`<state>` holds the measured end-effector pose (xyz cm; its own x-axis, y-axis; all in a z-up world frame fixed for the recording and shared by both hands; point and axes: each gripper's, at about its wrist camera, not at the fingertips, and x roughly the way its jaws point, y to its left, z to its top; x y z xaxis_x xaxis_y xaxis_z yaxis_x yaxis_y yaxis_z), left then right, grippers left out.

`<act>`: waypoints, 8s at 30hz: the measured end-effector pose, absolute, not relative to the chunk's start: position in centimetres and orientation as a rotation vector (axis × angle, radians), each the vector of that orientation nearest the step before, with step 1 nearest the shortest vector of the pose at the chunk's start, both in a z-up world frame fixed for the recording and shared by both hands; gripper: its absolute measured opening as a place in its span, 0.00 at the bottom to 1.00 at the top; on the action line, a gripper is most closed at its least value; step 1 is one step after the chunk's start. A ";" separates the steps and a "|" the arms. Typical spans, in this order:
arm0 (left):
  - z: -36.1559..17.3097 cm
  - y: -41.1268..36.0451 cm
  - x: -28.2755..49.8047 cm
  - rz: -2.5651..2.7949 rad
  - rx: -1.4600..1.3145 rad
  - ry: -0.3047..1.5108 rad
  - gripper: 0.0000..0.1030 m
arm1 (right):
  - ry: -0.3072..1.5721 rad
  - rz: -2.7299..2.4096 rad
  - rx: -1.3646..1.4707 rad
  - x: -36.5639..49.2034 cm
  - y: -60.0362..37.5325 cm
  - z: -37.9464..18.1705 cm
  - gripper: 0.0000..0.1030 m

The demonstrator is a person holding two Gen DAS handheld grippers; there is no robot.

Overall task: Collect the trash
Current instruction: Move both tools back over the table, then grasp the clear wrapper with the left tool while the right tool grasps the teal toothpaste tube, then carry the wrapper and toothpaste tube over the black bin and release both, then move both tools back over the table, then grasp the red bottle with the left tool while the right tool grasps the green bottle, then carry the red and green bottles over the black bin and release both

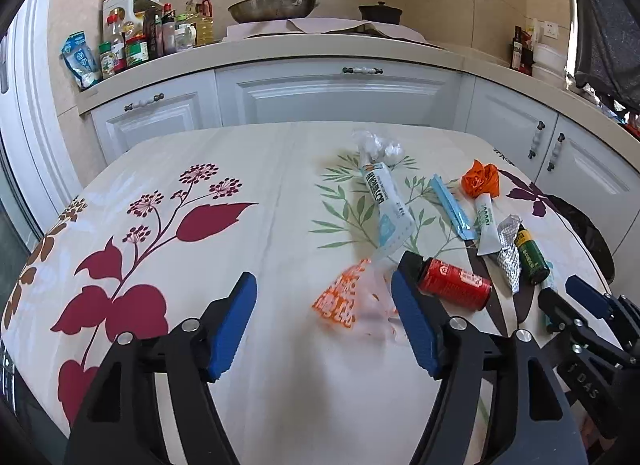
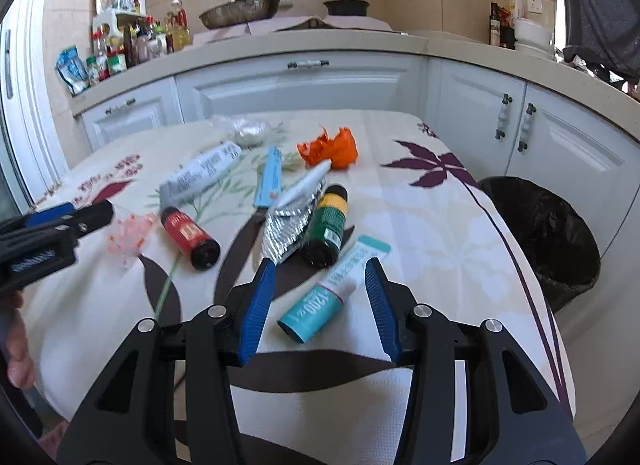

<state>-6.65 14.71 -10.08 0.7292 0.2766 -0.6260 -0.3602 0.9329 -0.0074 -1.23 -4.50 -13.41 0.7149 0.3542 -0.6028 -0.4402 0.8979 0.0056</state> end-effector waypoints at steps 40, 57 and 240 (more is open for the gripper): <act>-10.4 14.1 -7.2 0.264 -0.151 0.670 0.27 | 0.620 0.410 -0.125 -0.4 -7.8 -12.9 0.14; -5.7 6.5 -1.2 0.079 -0.096 0.575 0.27 | 0.511 0.228 -0.066 3.3 -15.4 -8.5 0.14; -7.6 11.7 -3.2 0.155 -0.171 0.677 0.24 | 0.622 0.398 -0.108 4.2 -8.7 -8.4 0.22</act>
